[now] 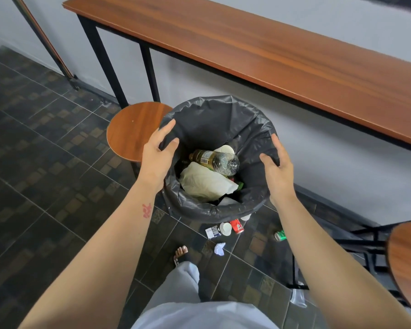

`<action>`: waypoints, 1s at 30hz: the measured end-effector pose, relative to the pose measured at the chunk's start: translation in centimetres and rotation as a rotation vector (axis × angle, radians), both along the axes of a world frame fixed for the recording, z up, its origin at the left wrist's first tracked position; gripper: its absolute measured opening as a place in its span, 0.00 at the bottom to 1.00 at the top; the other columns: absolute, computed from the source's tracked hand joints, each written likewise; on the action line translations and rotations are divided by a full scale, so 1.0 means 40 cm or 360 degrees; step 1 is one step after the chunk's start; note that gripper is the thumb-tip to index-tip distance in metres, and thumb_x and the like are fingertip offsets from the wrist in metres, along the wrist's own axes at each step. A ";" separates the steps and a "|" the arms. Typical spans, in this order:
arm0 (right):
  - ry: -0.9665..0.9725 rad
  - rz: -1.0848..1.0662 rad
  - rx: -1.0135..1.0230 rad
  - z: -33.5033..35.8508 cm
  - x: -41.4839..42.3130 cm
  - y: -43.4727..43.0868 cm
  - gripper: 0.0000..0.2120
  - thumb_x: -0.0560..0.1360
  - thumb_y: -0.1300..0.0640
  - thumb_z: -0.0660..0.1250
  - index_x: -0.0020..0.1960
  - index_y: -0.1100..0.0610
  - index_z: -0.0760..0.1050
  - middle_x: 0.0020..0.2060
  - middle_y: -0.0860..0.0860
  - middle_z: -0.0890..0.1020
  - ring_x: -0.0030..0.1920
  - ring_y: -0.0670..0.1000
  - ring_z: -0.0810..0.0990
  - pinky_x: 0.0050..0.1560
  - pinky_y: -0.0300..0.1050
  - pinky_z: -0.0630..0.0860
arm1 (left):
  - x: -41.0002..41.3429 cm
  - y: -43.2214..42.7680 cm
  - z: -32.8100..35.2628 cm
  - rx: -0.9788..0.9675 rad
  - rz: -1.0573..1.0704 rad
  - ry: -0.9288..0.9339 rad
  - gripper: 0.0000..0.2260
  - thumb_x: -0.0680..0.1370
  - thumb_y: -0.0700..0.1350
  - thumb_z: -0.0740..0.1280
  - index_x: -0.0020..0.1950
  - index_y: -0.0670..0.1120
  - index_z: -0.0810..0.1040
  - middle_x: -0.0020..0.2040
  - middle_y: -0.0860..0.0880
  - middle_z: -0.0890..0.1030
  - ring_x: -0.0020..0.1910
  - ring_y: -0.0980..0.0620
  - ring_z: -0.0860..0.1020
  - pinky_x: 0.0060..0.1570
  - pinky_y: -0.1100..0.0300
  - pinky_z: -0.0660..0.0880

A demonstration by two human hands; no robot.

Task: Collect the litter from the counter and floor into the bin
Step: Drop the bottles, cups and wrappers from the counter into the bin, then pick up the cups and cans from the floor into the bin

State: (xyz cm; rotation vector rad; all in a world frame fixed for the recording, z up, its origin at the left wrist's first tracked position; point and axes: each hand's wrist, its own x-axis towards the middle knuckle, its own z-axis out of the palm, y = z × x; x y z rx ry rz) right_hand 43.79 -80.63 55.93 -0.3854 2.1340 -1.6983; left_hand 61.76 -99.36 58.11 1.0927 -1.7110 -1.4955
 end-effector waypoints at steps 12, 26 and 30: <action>-0.0012 0.0174 0.0229 -0.090 0.066 0.331 0.26 0.78 0.58 0.64 0.70 0.34 0.67 0.67 0.34 0.68 0.66 0.35 0.63 0.69 0.41 0.61 | 0.115 0.372 -0.152 0.0269 0.0137 -0.0108 0.19 0.81 0.43 0.65 0.65 0.65 0.75 0.71 0.60 0.67 0.70 0.59 0.62 0.66 0.57 0.60; -0.0116 0.0349 0.0430 -0.427 0.194 0.324 0.25 0.78 0.58 0.65 0.68 0.33 0.68 0.69 0.35 0.68 0.65 0.35 0.63 0.66 0.38 0.59 | 0.290 0.447 -0.487 0.0346 0.0356 -0.0342 0.22 0.80 0.41 0.65 0.71 0.61 0.71 0.67 0.61 0.67 0.66 0.64 0.61 0.69 0.57 0.61; -0.0124 0.0424 0.0472 -0.539 0.196 0.306 0.25 0.78 0.57 0.65 0.67 0.31 0.68 0.69 0.34 0.68 0.65 0.34 0.63 0.65 0.38 0.60 | 0.313 0.480 -0.593 0.0350 0.0473 -0.0375 0.23 0.81 0.39 0.64 0.71 0.61 0.71 0.71 0.57 0.68 0.69 0.59 0.64 0.71 0.53 0.62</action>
